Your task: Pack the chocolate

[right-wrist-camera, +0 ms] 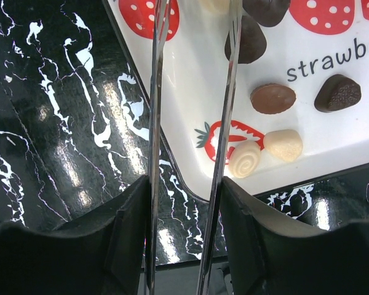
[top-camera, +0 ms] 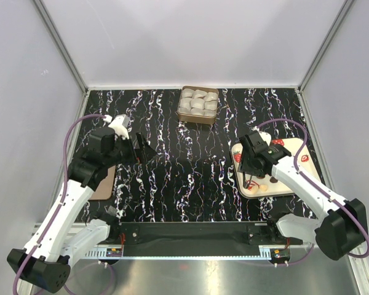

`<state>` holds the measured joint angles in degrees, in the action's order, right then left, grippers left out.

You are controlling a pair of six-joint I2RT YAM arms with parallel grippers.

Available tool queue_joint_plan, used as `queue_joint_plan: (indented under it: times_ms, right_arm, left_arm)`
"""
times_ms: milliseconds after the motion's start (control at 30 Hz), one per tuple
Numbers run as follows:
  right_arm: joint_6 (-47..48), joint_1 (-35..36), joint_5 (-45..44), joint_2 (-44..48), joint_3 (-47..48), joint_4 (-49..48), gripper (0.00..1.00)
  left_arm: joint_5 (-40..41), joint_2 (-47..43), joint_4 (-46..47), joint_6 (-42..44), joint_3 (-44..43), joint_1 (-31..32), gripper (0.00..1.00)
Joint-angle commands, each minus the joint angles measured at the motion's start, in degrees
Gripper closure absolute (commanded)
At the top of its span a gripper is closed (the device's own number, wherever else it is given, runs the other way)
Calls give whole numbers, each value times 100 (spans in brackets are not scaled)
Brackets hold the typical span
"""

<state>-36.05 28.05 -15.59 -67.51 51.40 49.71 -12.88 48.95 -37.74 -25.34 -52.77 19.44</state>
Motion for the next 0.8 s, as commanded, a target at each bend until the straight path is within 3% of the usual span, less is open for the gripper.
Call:
queue_joint_plan:
  times_ms: [0, 767]
  right_arm:
    - [-69, -46, -172, 71, 72, -5, 46]
    - [98, -248, -260, -272, -33, -673, 52]
  left_arm:
    - [-135, -8, 232, 3, -119, -11, 1]
    - [-92, 45, 232, 38, -93, -11, 1]
